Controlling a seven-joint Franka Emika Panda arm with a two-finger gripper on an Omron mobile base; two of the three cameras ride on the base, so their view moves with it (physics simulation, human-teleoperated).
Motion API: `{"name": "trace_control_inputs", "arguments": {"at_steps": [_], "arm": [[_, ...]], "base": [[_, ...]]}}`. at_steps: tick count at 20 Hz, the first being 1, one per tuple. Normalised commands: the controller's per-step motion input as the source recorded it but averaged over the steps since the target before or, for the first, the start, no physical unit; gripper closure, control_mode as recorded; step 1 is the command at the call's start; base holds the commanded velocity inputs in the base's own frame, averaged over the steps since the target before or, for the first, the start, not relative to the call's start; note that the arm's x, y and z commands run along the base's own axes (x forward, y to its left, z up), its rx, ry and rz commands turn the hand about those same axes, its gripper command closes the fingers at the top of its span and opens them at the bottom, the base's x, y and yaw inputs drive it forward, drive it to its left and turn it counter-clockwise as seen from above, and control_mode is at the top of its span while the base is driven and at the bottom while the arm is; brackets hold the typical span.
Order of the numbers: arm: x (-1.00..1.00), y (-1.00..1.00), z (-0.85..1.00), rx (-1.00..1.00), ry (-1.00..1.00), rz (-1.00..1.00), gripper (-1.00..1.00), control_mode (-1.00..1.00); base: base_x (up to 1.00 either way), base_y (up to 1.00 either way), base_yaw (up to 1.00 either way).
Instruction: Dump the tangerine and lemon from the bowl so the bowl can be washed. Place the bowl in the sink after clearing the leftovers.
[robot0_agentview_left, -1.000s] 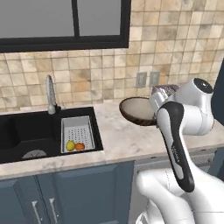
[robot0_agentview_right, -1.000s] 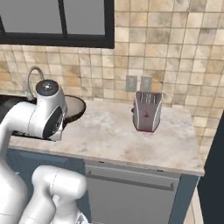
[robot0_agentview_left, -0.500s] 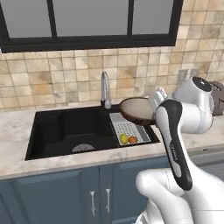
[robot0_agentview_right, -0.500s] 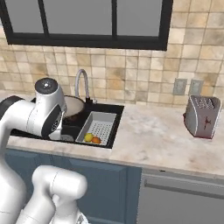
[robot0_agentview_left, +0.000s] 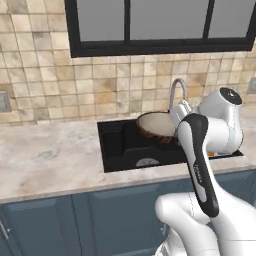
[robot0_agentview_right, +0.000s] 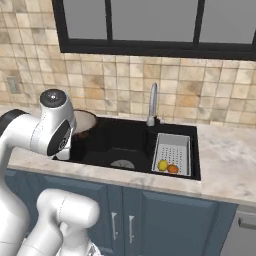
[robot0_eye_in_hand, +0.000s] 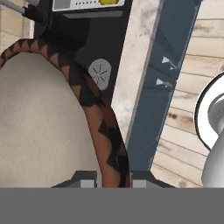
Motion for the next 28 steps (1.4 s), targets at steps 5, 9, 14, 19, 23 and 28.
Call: {"name": "trace_control_inputs", "arguments": {"at_steps": [5,9,14,19,23,28], "arm": [[0.00,0.00,0.00,0.00,0.00,0.00,1.00,1.00],[0.00,0.00,0.00,0.00,0.00,0.00,1.00,1.00],[0.00,0.00,0.00,0.00,0.00,0.00,1.00,1.00],[0.00,0.00,0.00,0.00,0.00,0.00,1.00,1.00],[0.01,-0.08,0.00,0.00,0.02,-0.02,1.00,-1.00],[0.08,-0.67,-0.01,0.00,0.13,-0.19,1.00,-1.00]], "base": [[0.10,0.99,0.00],[0.30,0.60,0.00],[0.45,0.11,-0.03],[0.44,0.00,-0.01],[0.16,-0.05,-0.03],[0.00,0.00,0.00]]}}
